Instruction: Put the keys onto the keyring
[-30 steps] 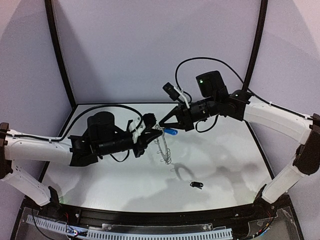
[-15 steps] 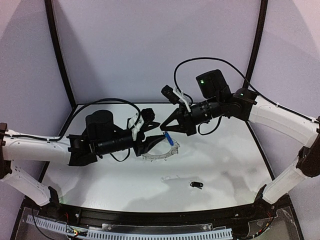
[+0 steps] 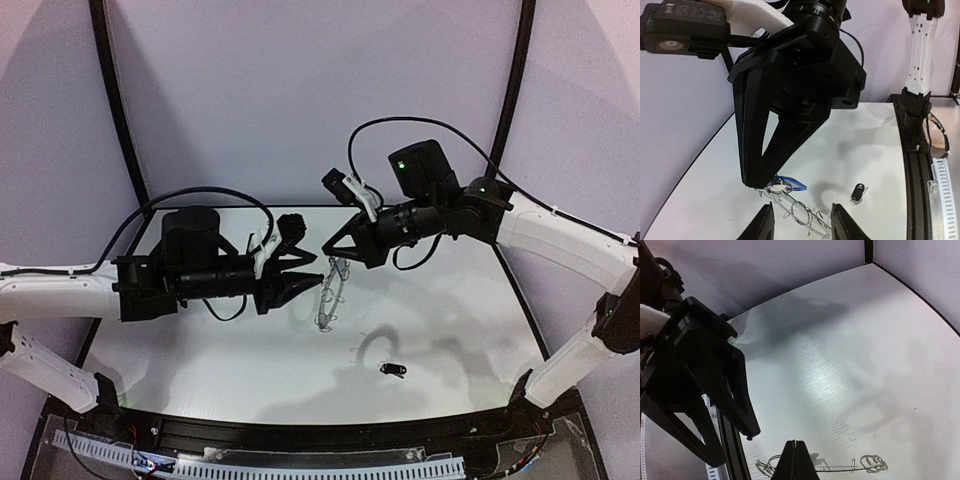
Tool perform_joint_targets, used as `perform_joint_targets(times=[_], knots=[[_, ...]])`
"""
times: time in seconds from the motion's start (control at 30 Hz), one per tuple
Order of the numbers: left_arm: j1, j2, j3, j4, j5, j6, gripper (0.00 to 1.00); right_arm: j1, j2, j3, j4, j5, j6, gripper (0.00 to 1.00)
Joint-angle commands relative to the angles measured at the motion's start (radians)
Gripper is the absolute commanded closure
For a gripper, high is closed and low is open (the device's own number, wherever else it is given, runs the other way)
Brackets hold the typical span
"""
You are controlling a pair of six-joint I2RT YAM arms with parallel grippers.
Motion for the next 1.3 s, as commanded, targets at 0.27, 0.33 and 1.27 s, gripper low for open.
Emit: perform_joint_targets(times=[0.27,0.33,1.27], knots=[[0.000,0.062,0.110,-0.108,-0.037,-0.004,0.74,0.040,0.012,0.043,0.056,0.169,0.112,1.00],[0.000,0.063,0.110,-0.111,-0.051,-0.006,0.76,0.046,0.007,0.039,0.064,0.178,0.122,1.00],[0.000,0.112,0.120,-0.101,-0.177,0.066,0.94,0.061,-0.035,0.014,0.106,0.087,0.148,1.00]])
